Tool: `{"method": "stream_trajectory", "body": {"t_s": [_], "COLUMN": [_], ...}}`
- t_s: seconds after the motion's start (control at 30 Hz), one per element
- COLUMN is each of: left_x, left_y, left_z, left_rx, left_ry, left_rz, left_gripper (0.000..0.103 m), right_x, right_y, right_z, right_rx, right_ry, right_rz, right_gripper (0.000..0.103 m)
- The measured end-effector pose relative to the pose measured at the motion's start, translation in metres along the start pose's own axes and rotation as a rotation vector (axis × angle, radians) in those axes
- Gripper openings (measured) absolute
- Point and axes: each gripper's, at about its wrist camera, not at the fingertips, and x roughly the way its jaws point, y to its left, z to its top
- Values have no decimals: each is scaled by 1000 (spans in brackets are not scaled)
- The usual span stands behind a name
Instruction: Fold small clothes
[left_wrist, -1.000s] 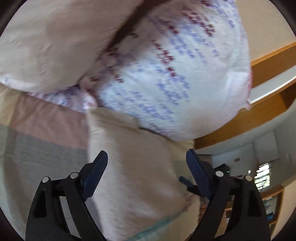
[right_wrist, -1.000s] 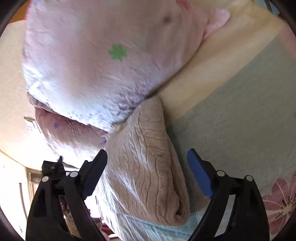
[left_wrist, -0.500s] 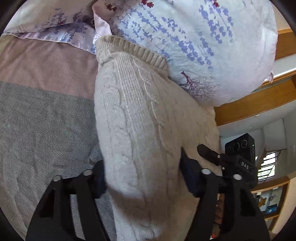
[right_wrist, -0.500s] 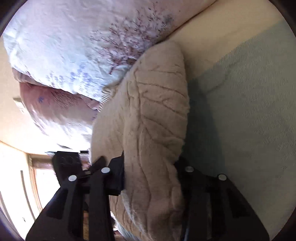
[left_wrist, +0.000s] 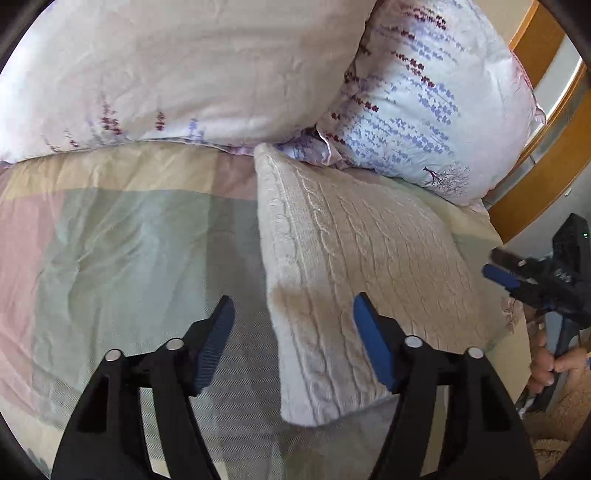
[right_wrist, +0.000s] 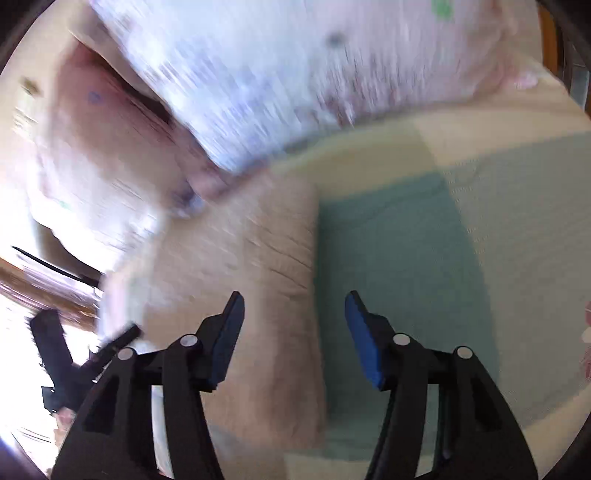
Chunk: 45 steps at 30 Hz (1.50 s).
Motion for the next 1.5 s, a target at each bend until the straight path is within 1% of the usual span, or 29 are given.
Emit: {"method": "stream_trajectory", "body": {"t_s": [0.03,0.07,0.1,0.13,0.17,0.2,0.23,0.27,0.3,0.37,0.4,0.43,0.47,0.5,0.53,0.57,0.6,0.7,0.73,0.77,0.8,0.87,1.0,1.17,1.33,1.5], "left_x": [-8,-13,-18,-21,-25,-25,-28,-28,-29,-27,-26,-24,-22,-19,-15,-12,-7,6,10,14,15,14,13,11,9,9], "left_y": [-2,-8,-8,-10,-12,-13,-12,-11,-9,-10,-12,-14,-15,-18,-21,-23,-26,-34,-35,-36,-35,-33,-30,-30,-32,-32], "left_z": [-6,-6,-6,-9,-9,-13,-17,-21,-26,-34,-39,-42,-46,-50,-53,-57,-60,-70,-73,-75,-77,-78,-78,-82,-88,-87], "left_rx": [5,10,12,11,7,2,-6,-16,-24,-30,-29,-25,-16,-6,3,12,22,68,77,80,77,59,40,46,49,50], "left_ry": [-22,-31,-34,-35,-31,-21,-6,13,32,60,66,74,86,98,112,131,147,183,198,213,207,199,189,169,165,164], "left_rz": [16,31,45,56,59,60,70,103,138,163,166,174,181,192,206,220,237,314,336,348,351,346,346,346,348,349], "left_gripper": [79,81,85,90,92,95,98,100,102,102,102,102,102,102,102,102,102,102,102,102,102,102,102,102,102,102], "right_x": [-9,-7,-1,12,29,49,71,76,68,56,50,38,29,21,17,17,24,28,37,43,51,55,53,59,58,53], "right_y": [5,11,17,21,23,20,8,4,5,16,25,35,37,40,41,38,30,18,18,17,18,19,18,14,12,17], "right_z": [-5,-10,-17,-25,-32,-38,-43,-46,-45,-45,-48,-52,-57,-65,-75,-84,-85,-114,-123,-127,-130,-135,-137,-131,-130,-138], "right_rx": [9,6,-6,-18,-18,-2,40,81,96,59,14,-51,-99,-139,-170,-191,-203,-253,-267,-270,-276,-290,-257,-254,-255,-256], "right_ry": [10,38,81,136,188,240,297,275,235,238,208,159,112,71,50,55,69,127,141,153,151,140,119,137,140,134], "right_rz": [126,194,234,231,159,54,-22,7,9,-38,-73,-131,-193,-259,-339,-404,-447,-556,-583,-594,-610,-633,-649,-655,-656,-658], "right_gripper": [81,84,84,84,85,85,85,86,88,88,89,95,101,101,101,101,101,101,101,101,101,101,101,101,101,101]}}
